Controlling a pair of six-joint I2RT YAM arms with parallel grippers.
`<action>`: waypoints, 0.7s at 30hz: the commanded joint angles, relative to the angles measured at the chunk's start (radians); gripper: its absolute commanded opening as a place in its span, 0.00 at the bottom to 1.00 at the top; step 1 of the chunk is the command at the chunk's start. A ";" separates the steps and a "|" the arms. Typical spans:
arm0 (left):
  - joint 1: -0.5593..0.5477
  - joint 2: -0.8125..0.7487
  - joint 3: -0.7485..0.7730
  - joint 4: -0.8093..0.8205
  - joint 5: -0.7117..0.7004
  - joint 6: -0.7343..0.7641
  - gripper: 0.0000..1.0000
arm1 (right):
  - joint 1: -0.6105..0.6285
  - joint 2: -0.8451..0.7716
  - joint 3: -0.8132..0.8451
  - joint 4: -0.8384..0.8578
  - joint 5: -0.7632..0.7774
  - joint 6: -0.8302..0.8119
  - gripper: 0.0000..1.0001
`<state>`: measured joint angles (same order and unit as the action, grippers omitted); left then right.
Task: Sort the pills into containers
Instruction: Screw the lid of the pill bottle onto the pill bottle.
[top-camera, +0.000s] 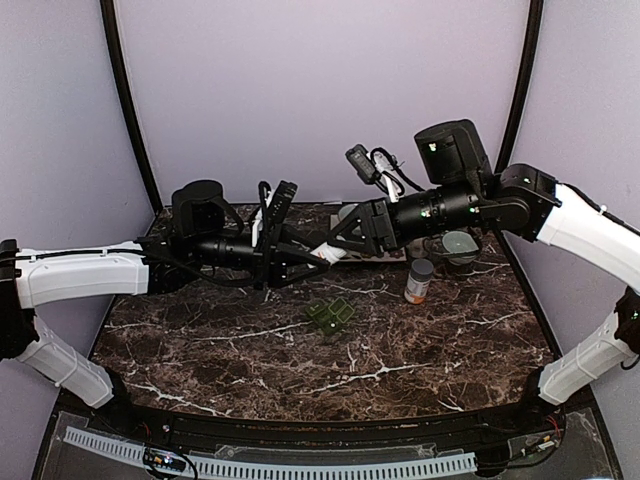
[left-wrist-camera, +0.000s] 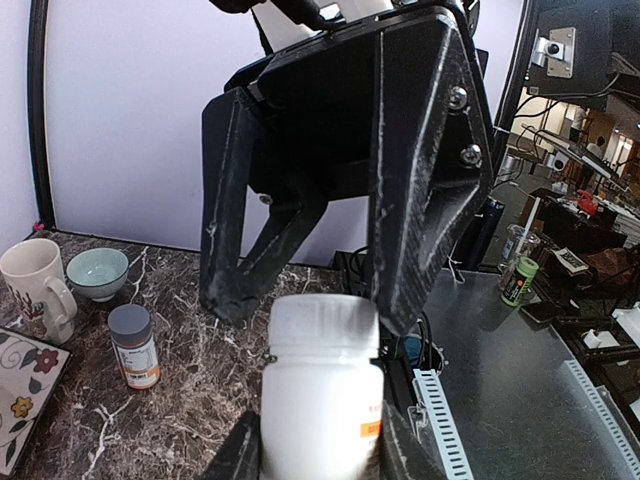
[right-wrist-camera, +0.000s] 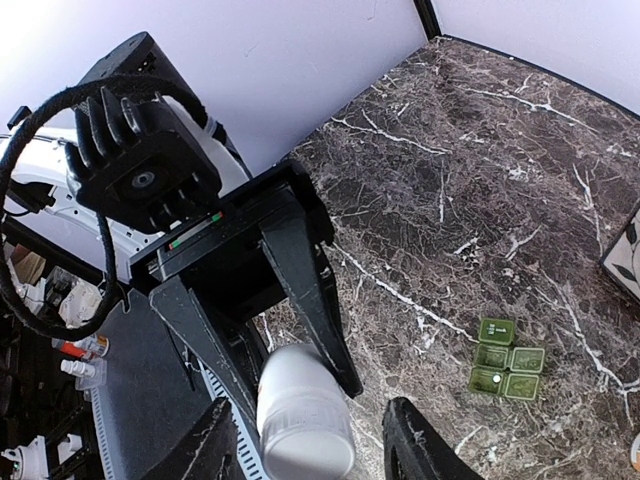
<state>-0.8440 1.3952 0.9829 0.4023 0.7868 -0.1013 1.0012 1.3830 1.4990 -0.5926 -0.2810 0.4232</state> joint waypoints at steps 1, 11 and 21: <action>0.008 -0.025 0.027 0.033 0.018 -0.012 0.00 | 0.007 0.003 0.008 0.000 -0.002 -0.007 0.52; 0.010 -0.027 0.024 0.038 0.019 -0.015 0.00 | 0.007 -0.001 -0.003 -0.004 -0.003 -0.005 0.53; 0.011 -0.017 0.025 0.043 0.022 -0.015 0.00 | 0.008 0.001 -0.020 0.006 -0.024 0.008 0.47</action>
<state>-0.8394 1.3952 0.9829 0.4122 0.7895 -0.1131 1.0016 1.3830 1.4891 -0.6071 -0.2890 0.4252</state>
